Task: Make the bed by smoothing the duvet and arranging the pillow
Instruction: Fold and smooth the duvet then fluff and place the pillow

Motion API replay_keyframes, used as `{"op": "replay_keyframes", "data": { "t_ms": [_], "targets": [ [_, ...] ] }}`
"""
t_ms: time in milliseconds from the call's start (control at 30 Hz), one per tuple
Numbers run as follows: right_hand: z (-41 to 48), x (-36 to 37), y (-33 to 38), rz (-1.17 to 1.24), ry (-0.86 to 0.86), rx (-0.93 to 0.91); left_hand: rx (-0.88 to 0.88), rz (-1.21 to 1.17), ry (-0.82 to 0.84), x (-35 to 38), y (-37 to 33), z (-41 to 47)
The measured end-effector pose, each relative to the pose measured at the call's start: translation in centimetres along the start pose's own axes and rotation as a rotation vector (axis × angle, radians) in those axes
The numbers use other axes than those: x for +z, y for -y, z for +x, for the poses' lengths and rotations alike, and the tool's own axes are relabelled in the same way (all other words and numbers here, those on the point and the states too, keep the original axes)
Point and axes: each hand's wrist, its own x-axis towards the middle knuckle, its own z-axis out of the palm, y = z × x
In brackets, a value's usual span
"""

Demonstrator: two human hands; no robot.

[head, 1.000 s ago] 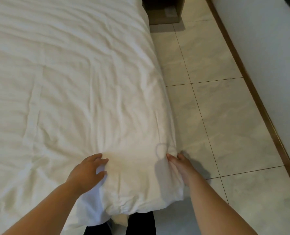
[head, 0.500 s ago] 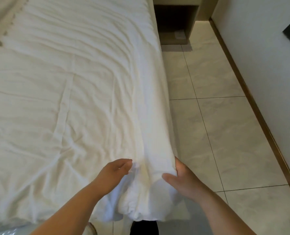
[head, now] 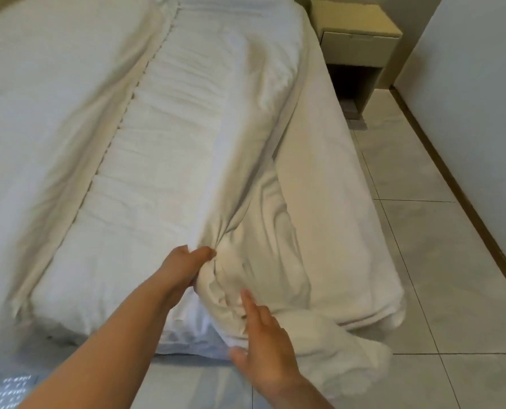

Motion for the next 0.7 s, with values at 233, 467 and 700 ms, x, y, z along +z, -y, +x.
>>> {"op": "replay_keyframes", "data": {
  "t_ms": [233, 467, 700],
  "targets": [
    [0.3, 3.9, 9.1, -0.051, 0.244, -0.185, 0.080, -0.088, -0.052, -10.3, -0.6, 0.7],
    [12.6, 0.4, 14.6, 0.759, -0.208, 0.014, 0.122, 0.035, -0.115, -20.1, 0.4, 3.7],
    [24.8, -2.0, 26.4, 1.023, -0.132, 0.299, 0.039, 0.076, -0.091, -25.3, 3.4, 5.0]
  ]
}}
